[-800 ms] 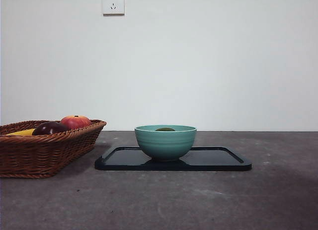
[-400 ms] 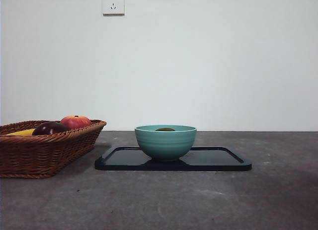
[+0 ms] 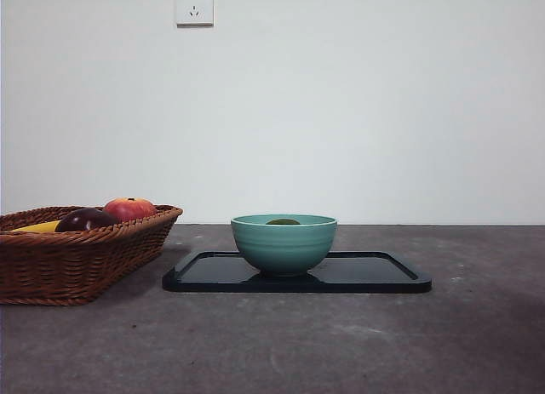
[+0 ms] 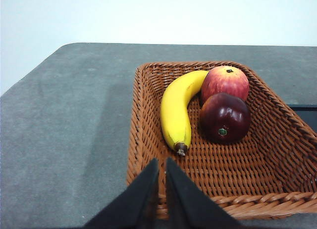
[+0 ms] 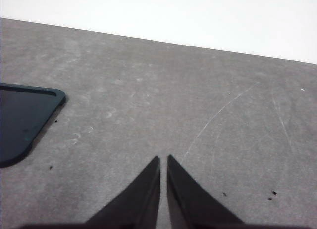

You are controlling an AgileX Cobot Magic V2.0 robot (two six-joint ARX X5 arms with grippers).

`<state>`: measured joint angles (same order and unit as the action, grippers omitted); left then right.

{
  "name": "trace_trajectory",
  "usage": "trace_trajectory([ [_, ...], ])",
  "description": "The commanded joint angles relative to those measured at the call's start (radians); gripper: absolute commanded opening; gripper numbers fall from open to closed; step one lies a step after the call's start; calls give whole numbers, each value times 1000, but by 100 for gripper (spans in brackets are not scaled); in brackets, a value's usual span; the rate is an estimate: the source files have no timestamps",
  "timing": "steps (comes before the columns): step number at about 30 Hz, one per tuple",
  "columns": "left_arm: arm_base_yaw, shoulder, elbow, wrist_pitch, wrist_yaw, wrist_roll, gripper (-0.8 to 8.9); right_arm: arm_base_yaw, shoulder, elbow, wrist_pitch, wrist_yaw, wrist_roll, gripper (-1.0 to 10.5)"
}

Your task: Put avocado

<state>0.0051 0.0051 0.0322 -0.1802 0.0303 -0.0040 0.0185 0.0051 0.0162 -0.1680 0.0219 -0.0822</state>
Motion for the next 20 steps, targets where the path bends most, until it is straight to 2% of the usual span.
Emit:
trace_trajectory([
  [1,0,-2,-21,-7,4,14,24,-2,-2,-6,-13,-1,-8,19],
  [20,0,-2,-21,-7,4,14,24,-1,-2,-5,14,3,-8,19],
])
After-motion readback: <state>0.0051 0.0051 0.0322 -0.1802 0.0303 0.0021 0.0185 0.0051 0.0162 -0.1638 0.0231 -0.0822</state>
